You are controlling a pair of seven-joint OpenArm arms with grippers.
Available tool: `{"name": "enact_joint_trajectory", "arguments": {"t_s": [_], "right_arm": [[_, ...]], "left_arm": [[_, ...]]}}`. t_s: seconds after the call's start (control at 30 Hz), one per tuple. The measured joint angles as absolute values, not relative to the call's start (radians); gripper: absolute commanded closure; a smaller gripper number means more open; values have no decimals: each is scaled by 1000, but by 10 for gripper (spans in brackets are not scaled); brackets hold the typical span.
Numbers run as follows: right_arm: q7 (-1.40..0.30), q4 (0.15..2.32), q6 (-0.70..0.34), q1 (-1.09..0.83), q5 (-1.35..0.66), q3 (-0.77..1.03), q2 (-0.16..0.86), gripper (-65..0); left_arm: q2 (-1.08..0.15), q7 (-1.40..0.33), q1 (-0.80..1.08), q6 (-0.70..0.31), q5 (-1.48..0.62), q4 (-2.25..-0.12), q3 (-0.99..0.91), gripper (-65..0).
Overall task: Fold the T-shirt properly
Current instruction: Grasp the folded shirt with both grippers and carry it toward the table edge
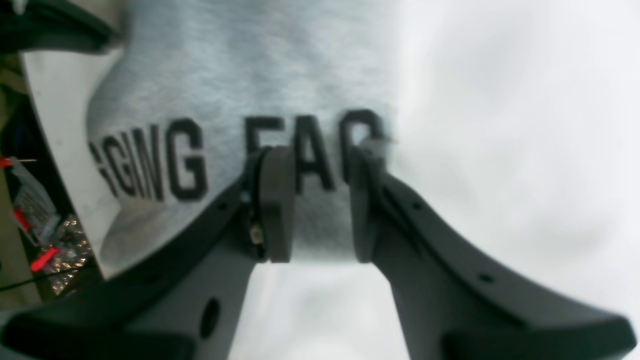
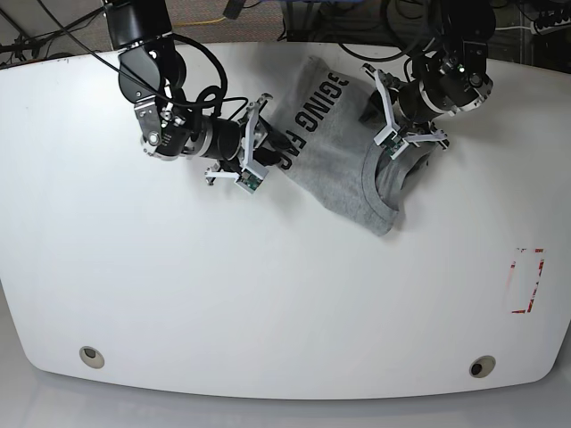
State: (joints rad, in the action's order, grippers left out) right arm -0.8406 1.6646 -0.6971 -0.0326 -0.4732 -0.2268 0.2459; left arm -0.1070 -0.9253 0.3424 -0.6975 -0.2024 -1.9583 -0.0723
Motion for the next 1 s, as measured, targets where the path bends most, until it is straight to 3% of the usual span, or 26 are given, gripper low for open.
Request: {"name": "enact_joint_trajectory", "arguments": {"t_s": [0.4,0.8,0.93,1.0], "right_arm": [[-770,1596,-688,-28,-224,-385,152,-166],[-807,1589,-691,-51,-128,-537,-55,-166],[-805,1656,-696,-54,-131,-496,-60,-166],[-806,1701,-696,-67,-130,-466,-47,-166]], "left_arm": [[-151,-926,168,-700,-197,-1751,-170,-204],[-195,-926,117,-697,-197,-1888,-272,-208],[-164,-926,140,-697,-199,-1914,-275,-214],[-127,-931,157,-697,-194,-1913,-279,-247]]}}
